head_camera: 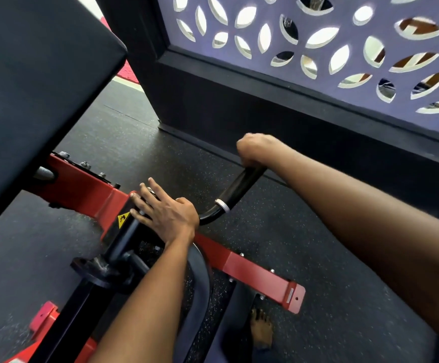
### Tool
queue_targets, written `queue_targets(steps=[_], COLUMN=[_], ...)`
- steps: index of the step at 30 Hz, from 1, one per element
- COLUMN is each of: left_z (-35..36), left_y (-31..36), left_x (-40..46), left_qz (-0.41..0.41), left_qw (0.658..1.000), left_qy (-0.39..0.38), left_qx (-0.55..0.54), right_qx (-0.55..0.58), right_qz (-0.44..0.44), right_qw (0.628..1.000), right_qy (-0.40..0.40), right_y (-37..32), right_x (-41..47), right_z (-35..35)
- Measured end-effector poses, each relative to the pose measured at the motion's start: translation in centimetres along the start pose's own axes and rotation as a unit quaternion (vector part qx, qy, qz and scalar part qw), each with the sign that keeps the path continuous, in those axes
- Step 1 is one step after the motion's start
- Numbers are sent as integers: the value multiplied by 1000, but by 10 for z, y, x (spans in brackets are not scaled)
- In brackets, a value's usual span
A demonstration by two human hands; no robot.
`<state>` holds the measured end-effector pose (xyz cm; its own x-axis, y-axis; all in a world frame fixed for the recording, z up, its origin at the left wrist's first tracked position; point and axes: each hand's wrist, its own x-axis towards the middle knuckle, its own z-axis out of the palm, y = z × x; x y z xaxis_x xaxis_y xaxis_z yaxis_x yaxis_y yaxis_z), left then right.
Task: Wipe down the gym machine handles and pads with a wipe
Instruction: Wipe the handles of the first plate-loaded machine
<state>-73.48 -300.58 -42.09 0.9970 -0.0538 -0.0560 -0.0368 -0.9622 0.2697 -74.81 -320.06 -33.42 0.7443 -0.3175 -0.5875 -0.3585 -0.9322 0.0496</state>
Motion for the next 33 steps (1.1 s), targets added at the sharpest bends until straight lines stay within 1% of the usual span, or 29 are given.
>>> queue_targets(steps=[1, 2, 3, 6, 7, 8, 11, 12, 13, 14, 16, 17, 18, 19, 20, 21, 22, 23, 25, 26, 27, 28, 29, 30, 31, 32, 33], left_z=[0, 0, -1, -2, -2, -3, -2, -1, 0, 0, 0, 0, -1, -1, -1, 0, 0, 0, 0, 0, 0, 0, 0, 1, 1, 1, 1], left_y=[0, 0, 0, 0, 0, 0, 0, 0, -1, -1, -1, -1, -1, -1, -1, -1, -2, -2, -1, -1, -1, -2, -2, -2, -2, -2, -2], left_x=[0, 0, 0, 0, 0, 0, 0, 0, 0, 0, 0, 0, 0, 0, 0, 0, 0, 0, 0, 0, 0, 0, 0, 0, 0, 0, 0], left_qz=[0, 1, 1, -1, 0, 0, -2, -2, -1, 0, -1, 0, 0, 0, 2, 2, 3, 3, 4, 3, 2, 2, 2, 1, 1, 1, 1], left_qw=[1000, 1000, 1000, 1000, 1000, 1000, 1000, 1000, 1000, 1000, 1000, 1000, 1000, 1000, 1000, 1000, 1000, 1000, 1000, 1000, 1000, 1000, 1000, 1000, 1000, 1000, 1000], left_qy=[-1, -3, -3, -4, -4, -4, -2, 1, 3, 3, 2, 2, 2, 0, 0, 0, 0, 0, 2, 3, 2, 3, 4, 5, 7, 7, 6], left_qx=[1, 2, 2, -4, -3, -1, -2, -4, -6, -6, -5, -4, -2, -1, 0, 1, 1, 1, 0, 0, 1, 2, 2, 1, -1, -2, -3], right_qx=[4, 2, 3, 1, -5, -12, 9, 18, 34, 49, 93, 128, 170, 213, 243, 266, 270, 249, 129, 99, 121, 184, 265, 330, 361, 349, 300], right_qz=[28, 28, 1, -126, -139, -123, 7, 33, 23, -14, -135, -180, -194, -175, -137, -94, -80, -112, -267, -305, -290, -227, -139, -51, 2, -11, -82], right_qw=[1000, 1000, 1000, 988, 985, 988, 1000, 999, 999, 998, 986, 975, 966, 957, 945, 924, 901, 888, 884, 876, 877, 881, 874, 860, 850, 851, 861], right_qy=[8, 8, -3, -90, -100, -89, -5, 13, 26, 25, -4, -1, 29, 87, 170, 258, 329, 369, 360, 360, 364, 373, 383, 385, 383, 393, 403], right_y=[5, 3, -6, -43, -45, -40, -9, -7, -13, -23, -45, -45, -37, -24, -12, -7, -9, -16, -25, -19, -9, 4, 16, 24, 22, 15, 3], right_x=[1, 0, -4, -9, -4, -1, 4, 4, 0, -6, -17, -22, -26, -26, -28, -33, -40, -51, -61, -58, -52, -42, -32, -27, -25, -26, -30], right_z=[1, 3, 3, 10, 9, 5, -3, 4, 9, 17, 39, 47, 53, 62, 75, 92, 108, 119, 146, 152, 153, 152, 150, 146, 145, 147, 152])
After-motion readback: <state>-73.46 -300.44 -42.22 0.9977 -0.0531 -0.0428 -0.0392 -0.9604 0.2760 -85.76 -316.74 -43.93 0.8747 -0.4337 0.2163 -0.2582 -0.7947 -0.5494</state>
